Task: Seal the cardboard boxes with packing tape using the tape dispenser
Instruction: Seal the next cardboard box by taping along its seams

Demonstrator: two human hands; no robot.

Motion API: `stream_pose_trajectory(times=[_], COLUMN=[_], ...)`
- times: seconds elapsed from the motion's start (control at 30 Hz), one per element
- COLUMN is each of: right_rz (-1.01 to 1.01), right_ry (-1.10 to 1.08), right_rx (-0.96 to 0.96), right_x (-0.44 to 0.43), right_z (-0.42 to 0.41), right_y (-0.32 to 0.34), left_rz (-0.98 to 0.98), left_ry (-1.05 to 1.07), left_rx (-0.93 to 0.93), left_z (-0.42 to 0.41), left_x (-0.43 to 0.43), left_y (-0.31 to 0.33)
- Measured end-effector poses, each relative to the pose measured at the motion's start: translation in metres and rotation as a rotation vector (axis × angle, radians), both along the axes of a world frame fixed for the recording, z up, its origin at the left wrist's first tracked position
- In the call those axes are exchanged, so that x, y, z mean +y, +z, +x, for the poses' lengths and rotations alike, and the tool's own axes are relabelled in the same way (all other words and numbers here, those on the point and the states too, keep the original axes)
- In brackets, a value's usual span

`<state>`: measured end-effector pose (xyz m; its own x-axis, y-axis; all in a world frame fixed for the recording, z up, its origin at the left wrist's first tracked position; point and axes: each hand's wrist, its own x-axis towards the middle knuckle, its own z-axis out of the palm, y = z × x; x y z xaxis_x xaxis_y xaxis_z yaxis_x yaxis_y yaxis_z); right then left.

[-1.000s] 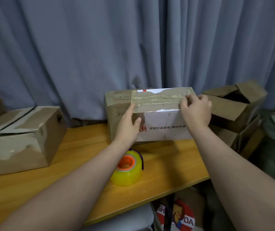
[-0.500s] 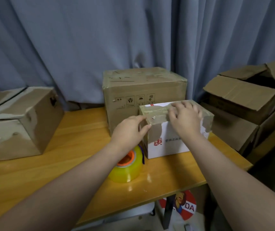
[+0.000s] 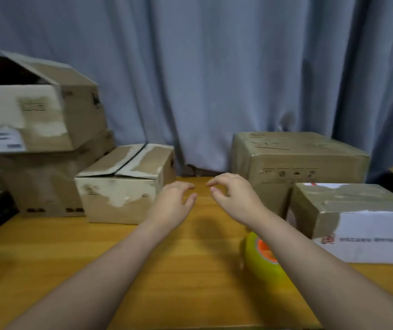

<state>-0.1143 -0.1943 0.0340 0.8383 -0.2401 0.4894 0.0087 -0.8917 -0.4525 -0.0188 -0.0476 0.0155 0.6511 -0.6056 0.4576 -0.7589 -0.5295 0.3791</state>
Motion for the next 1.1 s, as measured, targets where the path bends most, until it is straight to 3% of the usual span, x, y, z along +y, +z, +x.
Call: stream_pose_trajectory(times=[0.23, 0.33, 0.5, 0.63, 0.93, 1.1], right_rz=[0.196, 0.326, 0.477, 0.585, 0.457, 0.343], right_ry=[0.025, 0.003, 0.070, 0.116, 0.113, 0.077], right_rx=[0.121, 0.162, 0.206, 0.216, 0.177, 0.189], right_x=[0.058, 0.073, 0.083, 0.077, 0.063, 0.066], right_z=[0.089, 0.129, 0.164, 0.173, 0.150, 0.114], right_y=[-0.012, -0.013, -0.015, -0.016, -0.019, -0.032], left_rz=[0.076, 0.239, 0.482, 0.416, 0.274, 0.288], left_ry=[0.283, 0.394, 0.385, 0.415, 0.275, 0.217], left_rx=[-0.066, -0.015, 0.107, -0.027, -0.095, -0.146], left_z=[0.109, 0.151, 0.175, 0.171, 0.110, 0.072], left_x=[0.085, 0.093, 0.083, 0.083, 0.101, 0.100], left_y=[0.010, 0.022, 0.006, -0.014, -0.026, -0.025])
